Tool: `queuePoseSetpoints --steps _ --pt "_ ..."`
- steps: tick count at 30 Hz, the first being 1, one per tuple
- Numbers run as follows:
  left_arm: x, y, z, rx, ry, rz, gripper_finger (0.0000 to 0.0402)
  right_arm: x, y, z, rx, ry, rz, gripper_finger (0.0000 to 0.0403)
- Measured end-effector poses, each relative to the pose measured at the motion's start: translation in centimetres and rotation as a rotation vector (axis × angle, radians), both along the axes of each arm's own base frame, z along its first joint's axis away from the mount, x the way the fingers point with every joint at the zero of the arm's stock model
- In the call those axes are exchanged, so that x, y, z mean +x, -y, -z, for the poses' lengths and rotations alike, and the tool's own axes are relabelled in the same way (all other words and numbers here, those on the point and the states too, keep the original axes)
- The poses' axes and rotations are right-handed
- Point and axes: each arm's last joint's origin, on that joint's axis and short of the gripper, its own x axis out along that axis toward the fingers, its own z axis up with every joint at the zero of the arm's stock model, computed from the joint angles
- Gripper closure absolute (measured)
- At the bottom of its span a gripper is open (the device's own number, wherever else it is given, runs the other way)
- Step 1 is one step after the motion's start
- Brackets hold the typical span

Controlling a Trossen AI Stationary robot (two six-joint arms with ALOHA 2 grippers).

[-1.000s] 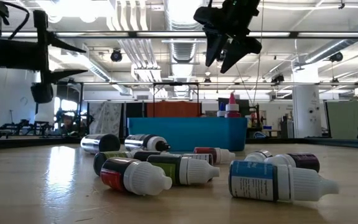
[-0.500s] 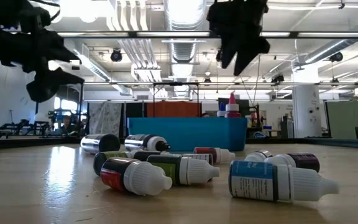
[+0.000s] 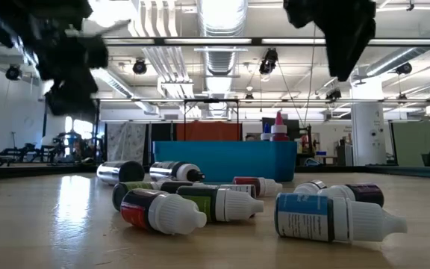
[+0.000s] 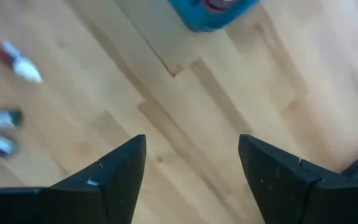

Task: Pick & Place food coloring
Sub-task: Put the violet food coloring bottle into the blue bin

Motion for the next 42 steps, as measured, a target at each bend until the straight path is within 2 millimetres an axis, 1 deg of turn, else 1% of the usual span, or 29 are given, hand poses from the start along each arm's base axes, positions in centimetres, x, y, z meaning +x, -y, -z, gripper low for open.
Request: queuePoseSetpoints --steps 2,4,6,7,11,14,18,22,27,36,42 --pt "0.5 0.7 -0.5 0.179 -0.019 0.126 0.0226 -0.2 -0.4 0.4 -0.025 -0.021 -0.059 0.0154" --pt "1.3 1.1 -1.3 0.339 -0.027 0.182 0.0226 -0.4 -0.3 0.8 -0.032 -0.043 -0.072 0.0156" --pt "2.2 1.2 -2.0 0.466 -0.030 0.245 0.0226 -0.7 -0.2 1.4 -0.042 -0.074 -0.074 0.0159" --pt "2.6 1.2 -2.0 0.514 -0.050 0.283 0.0226 -0.9 -0.2 1.6 -0.050 -0.098 -0.075 0.0160" --pt "4.4 1.2 -1.2 0.659 -0.161 0.419 0.0226 -2.1 -0.1 2.2 -0.134 -0.169 -0.102 0.0169" --pt "5.8 1.3 -0.1 0.737 -0.241 0.555 0.0226 -3.1 -0.3 2.3 -0.155 -0.171 -0.136 0.0175" --pt "7.5 1.3 1.6 0.796 -0.367 0.690 0.0226 -4.4 -0.4 2.3 -0.168 -0.157 -0.142 0.0177" --pt "8.7 1.0 2.9 0.853 -0.502 0.736 0.0226 -5.8 0.1 2.3 -0.169 -0.136 -0.112 0.0177" --pt "9.2 0.6 3.7 0.834 -0.613 0.786 0.0226 -7.5 0.6 2.4 -0.164 -0.104 -0.060 0.0179" --pt "10.0 0.7 4.3 0.808 -0.574 0.811 0.0226 -9.4 1.2 3.0 -0.143 -0.006 -0.016 0.0179" --pt "10.2 0.8 5.0 0.765 -0.583 0.830 0.0226 -9.8 1.3 3.1 -0.141 0.000 -0.016 0.0179"
